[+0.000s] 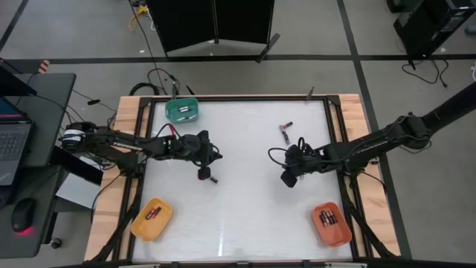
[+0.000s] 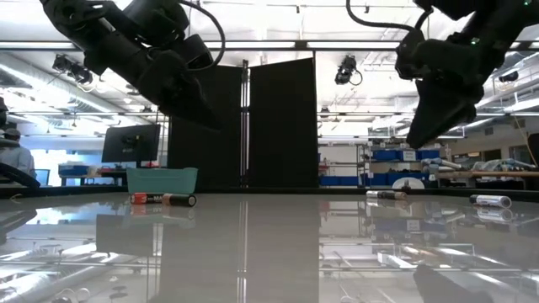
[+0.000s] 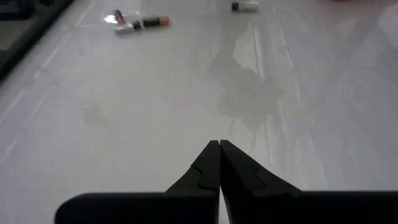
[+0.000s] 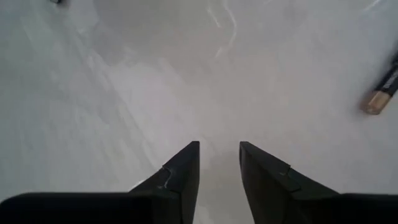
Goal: Sort batteries
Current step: Put the middle left golden black battery into the bottom right orange bin
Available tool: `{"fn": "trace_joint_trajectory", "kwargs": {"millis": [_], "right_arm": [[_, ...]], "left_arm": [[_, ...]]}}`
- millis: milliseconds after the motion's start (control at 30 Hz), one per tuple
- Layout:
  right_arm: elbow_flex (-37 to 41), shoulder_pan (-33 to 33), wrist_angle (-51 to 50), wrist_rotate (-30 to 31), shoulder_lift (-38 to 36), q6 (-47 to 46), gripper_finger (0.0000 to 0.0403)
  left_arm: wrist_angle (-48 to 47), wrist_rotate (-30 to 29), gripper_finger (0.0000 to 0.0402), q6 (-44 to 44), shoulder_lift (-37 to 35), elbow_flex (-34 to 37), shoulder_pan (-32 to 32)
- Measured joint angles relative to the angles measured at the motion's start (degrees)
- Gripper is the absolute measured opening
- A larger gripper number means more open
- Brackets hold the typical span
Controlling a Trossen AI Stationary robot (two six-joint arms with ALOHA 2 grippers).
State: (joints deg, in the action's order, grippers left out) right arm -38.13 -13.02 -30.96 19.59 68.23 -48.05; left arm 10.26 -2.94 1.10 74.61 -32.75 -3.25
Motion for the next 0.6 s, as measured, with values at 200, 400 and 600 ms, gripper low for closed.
{"fn": "trace_joint_trajectory", "kwargs": {"millis": [200,400,600], "right_arm": [[0.0,0.0,-1.9,-1.7,0.0,-3.3,0.0142],[0.0,0.6,-15.3,-4.5,0.0,-16.7,0.0149],[0.0,1.8,-22.9,-6.4,0.0,-23.1,0.0150]], "left_arm": [[-4.2,2.8,0.0013,-0.3,0.0,0.0,0.9],[-5.0,2.2,0.0013,-0.2,0.0,0.0,3.2],[-3.8,2.0,0.0013,-0.5,0.0,0.0,3.7]]}}
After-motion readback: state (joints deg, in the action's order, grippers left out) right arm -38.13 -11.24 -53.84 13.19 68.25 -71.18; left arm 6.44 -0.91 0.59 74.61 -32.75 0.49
